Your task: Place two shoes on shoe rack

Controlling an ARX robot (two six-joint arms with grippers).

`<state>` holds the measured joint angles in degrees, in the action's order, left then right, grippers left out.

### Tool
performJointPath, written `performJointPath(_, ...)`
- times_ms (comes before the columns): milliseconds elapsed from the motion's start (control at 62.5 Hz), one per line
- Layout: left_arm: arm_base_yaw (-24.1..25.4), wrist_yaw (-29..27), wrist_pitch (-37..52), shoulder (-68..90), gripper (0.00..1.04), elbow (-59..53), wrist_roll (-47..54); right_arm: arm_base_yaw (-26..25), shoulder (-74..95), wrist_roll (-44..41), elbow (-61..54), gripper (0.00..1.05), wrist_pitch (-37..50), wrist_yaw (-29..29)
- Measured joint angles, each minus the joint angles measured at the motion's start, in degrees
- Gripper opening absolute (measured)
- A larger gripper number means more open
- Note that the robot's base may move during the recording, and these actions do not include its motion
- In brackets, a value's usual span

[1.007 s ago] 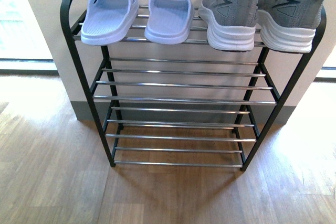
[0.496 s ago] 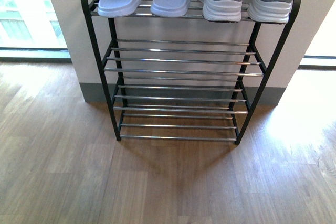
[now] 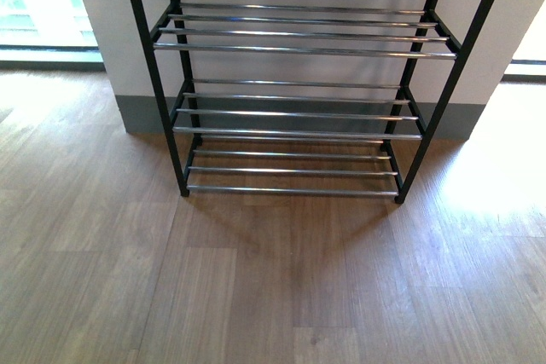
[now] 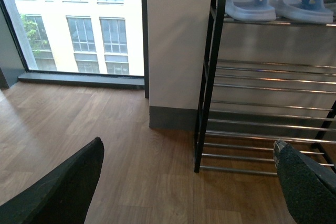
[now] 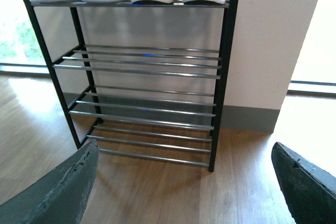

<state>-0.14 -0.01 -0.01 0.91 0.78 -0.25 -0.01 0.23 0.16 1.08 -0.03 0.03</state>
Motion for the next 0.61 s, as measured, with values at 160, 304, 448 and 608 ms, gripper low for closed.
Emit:
performJointPath(160, 0.0, 0.0, 0.0, 0.0, 0.95, 0.0, 0.0, 0.0, 0.0, 0.0, 0.0, 0.96, 0.0, 0.0)
performJointPath(304, 0.0, 0.0, 0.0, 0.0, 0.95, 0.0, 0.0, 0.0, 0.0, 0.0, 0.0, 0.96, 0.0, 0.0)
performJointPath(448, 0.0, 0.0, 0.0, 0.0, 0.95, 0.0, 0.0, 0.0, 0.0, 0.0, 0.0, 0.96, 0.0, 0.0)
performJointPath(608, 0.0, 0.0, 0.0, 0.0, 0.95, 0.0, 0.0, 0.0, 0.0, 0.0, 0.0, 0.96, 0.0, 0.0)
